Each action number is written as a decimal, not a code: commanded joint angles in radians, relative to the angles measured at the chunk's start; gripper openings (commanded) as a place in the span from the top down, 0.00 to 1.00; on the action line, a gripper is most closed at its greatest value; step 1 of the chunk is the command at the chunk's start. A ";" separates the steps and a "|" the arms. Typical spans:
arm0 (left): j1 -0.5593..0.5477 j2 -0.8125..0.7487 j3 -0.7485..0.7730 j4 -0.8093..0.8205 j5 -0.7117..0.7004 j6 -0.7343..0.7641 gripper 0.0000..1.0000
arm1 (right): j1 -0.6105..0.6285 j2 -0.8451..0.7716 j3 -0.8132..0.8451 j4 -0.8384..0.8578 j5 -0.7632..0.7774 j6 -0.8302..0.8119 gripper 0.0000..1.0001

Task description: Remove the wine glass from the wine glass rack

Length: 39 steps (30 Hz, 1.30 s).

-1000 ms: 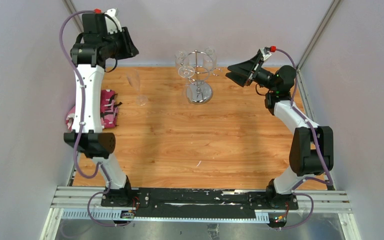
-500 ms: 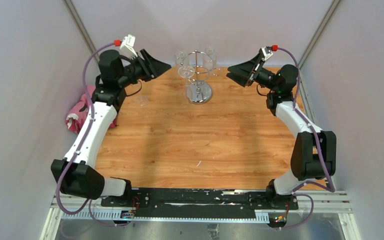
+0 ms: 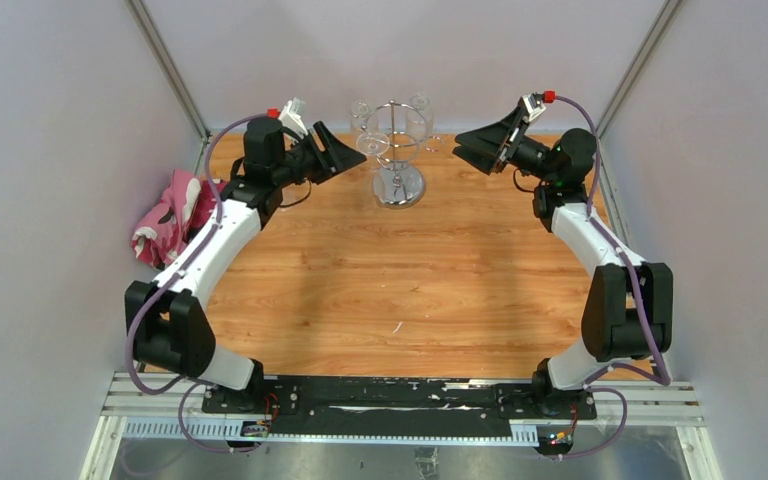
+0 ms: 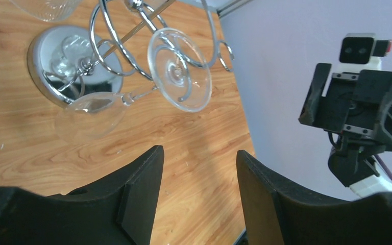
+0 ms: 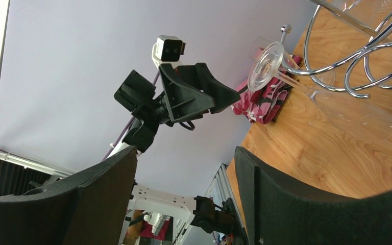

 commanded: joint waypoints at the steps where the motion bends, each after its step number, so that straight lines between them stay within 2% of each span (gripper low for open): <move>1: -0.016 0.053 0.037 0.019 -0.015 -0.003 0.40 | -0.006 0.013 -0.005 0.034 -0.022 0.003 0.25; 9: -0.039 0.138 0.106 0.034 -0.020 -0.027 0.41 | -0.014 0.041 -0.008 0.090 -0.026 0.043 0.26; 17: -0.052 0.187 0.182 -0.022 -0.085 -0.019 0.41 | -0.029 0.076 -0.017 0.171 -0.028 0.109 0.27; 26: -0.077 0.204 0.199 -0.097 -0.158 -0.013 0.45 | -0.053 0.145 -0.038 0.390 -0.025 0.275 0.29; 29: -0.090 0.198 0.198 -0.126 -0.201 -0.013 0.50 | -0.059 0.165 -0.040 0.462 -0.023 0.331 0.30; 33: -0.098 0.171 0.161 -0.122 -0.237 -0.038 0.63 | -0.062 0.173 -0.039 0.478 -0.022 0.344 0.30; 39: -0.101 0.116 0.128 -0.137 -0.290 -0.054 0.67 | -0.062 0.179 -0.040 0.505 -0.017 0.364 0.31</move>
